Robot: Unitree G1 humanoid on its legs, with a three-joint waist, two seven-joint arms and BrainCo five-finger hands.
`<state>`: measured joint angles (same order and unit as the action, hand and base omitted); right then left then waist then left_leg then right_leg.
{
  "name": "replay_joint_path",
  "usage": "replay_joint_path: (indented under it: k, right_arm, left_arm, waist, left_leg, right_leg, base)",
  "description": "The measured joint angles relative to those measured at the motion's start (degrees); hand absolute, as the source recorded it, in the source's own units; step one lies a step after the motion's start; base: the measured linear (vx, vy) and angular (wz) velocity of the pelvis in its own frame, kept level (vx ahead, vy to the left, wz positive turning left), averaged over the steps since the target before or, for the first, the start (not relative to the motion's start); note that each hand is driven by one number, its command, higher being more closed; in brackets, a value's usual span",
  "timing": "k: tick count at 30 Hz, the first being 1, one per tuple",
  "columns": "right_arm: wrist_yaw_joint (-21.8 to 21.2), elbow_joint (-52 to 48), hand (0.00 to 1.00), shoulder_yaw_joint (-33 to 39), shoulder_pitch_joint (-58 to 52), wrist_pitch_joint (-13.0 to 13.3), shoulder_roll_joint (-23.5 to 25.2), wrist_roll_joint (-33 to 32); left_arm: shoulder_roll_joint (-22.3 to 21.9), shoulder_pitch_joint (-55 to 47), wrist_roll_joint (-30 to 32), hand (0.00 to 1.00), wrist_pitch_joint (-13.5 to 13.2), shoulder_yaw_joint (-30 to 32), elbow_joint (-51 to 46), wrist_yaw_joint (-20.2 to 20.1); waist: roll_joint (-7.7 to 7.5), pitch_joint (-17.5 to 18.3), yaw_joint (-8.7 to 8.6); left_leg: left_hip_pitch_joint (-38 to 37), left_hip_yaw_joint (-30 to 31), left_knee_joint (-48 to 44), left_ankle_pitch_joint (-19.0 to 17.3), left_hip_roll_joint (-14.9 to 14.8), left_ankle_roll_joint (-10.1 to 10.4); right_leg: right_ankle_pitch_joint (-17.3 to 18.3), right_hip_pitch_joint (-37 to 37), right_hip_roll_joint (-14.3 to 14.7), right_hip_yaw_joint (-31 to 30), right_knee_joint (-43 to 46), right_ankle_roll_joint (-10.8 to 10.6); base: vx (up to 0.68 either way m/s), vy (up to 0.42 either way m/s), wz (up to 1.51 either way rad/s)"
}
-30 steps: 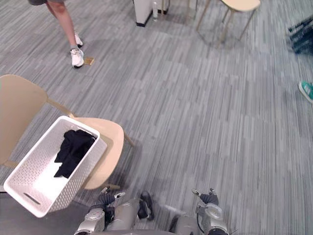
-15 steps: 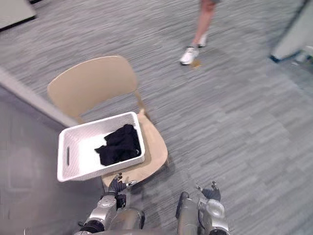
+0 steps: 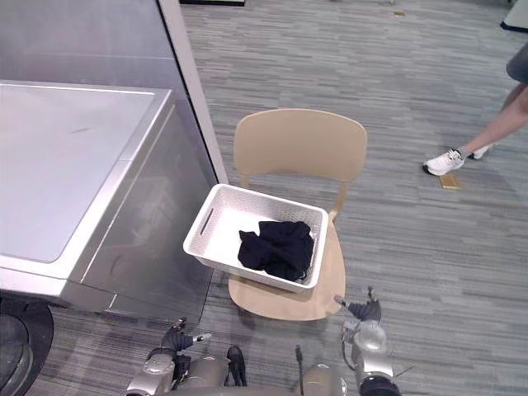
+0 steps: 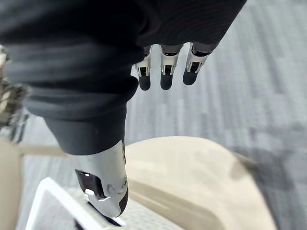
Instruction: Pick up the laundry basket with both hands and put the clothes into the washing machine.
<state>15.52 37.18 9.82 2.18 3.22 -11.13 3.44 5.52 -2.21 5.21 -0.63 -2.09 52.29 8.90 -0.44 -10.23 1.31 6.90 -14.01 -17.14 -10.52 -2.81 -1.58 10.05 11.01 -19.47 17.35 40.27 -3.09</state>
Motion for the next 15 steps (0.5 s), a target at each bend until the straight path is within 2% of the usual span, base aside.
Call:
replay_joint_path:
  k: [2,3,4,5,7,9,12,15]
  right_arm:
    - [0.4,-3.5,0.00,-2.3,1.2,0.5,-3.6,3.4]
    - [0.3,-5.0,0.00,-3.2,1.3,0.8,-5.8,5.5]
    - [0.1,-5.2,0.00,-3.5,1.4,0.9,-7.0,6.7]
    - [-0.3,-5.5,0.00,-4.0,1.6,0.8,-8.5,8.9]
    - [-1.8,-4.9,0.00,-6.2,2.8,0.5,-11.5,11.0]
    - [-3.8,-5.0,0.00,-13.2,6.7,0.8,-13.4,13.3]
    - [-6.2,-4.9,0.00,-17.6,8.5,1.7,-13.9,14.5]
    - [-7.4,-4.1,0.00,-21.0,9.4,2.0,-14.8,15.4]
  left_arm:
    - [1.1,-1.3,0.0,0.00,-0.2,0.2,0.0,0.0]
    - [1.5,-1.4,0.1,0.00,-0.4,0.4,0.0,0.0]
    - [1.7,-1.6,0.1,0.00,-0.6,0.3,0.1,0.0]
    - [2.5,-1.5,0.3,0.00,-0.8,0.3,0.3,-0.1]
    - [1.4,-1.5,0.6,0.00,-1.5,0.4,0.6,0.0]
    - [1.5,-1.9,0.5,0.00,-2.1,0.5,0.7,0.0]
    - [1.4,-1.7,0.5,0.00,-2.5,0.5,0.7,-0.1]
    - [1.3,-1.7,0.5,0.00,-2.6,0.5,0.7,-0.1]
  waist:
    - [-0.11,0.1,-0.54]
    - [-0.24,0.1,-0.57]
    - [-0.57,0.3,-0.62]
    - [-1.57,0.5,-0.68]
    - [0.41,1.4,-0.40]
    - [1.20,1.7,0.08]
    - [1.21,1.7,0.82]
    - [1.50,1.5,1.15]
  left_leg:
    - [-0.1,2.8,0.2,0.1,0.2,0.2]
    - [-0.1,4.2,0.8,0.8,0.4,0.7]
    - [0.2,5.5,0.9,1.2,0.9,1.1]
    - [0.9,7.4,0.6,1.6,2.5,1.7]
    - [2.3,10.7,1.2,2.5,1.7,3.1]
    - [3.2,12.1,3.5,4.0,0.6,4.2]
    - [3.0,14.2,7.4,6.7,0.1,4.9]
    - [3.0,17.4,9.4,8.6,0.4,5.0]
  right_leg:
    - [3.1,1.6,5.4,-8.6,-3.9,-1.4]
    - [3.3,1.6,8.4,-12.7,-9.3,-1.9]
    - [2.7,1.1,9.7,-14.7,-13.7,-2.3]
    - [-0.2,1.0,9.8,-15.7,-18.4,-3.0]
    - [-1.1,-0.2,10.6,-12.6,-20.8,-2.3]
    - [-3.3,-0.6,12.5,-11.2,-24.6,-1.3]
    - [-5.2,-2.2,13.5,-8.7,-29.1,-0.7]
    - [-5.7,-4.0,13.4,-5.5,-31.2,-0.2]
  base:
    - [0.00,-0.038,0.63]
    - [0.01,-0.085,0.79]
    - [0.04,-0.139,1.01]
    - [0.08,-0.147,1.02]
    - [0.08,-0.137,0.68]
    - [0.04,-0.123,0.15]
    - [0.03,-0.095,0.31]
    - [0.01,-0.065,0.63]
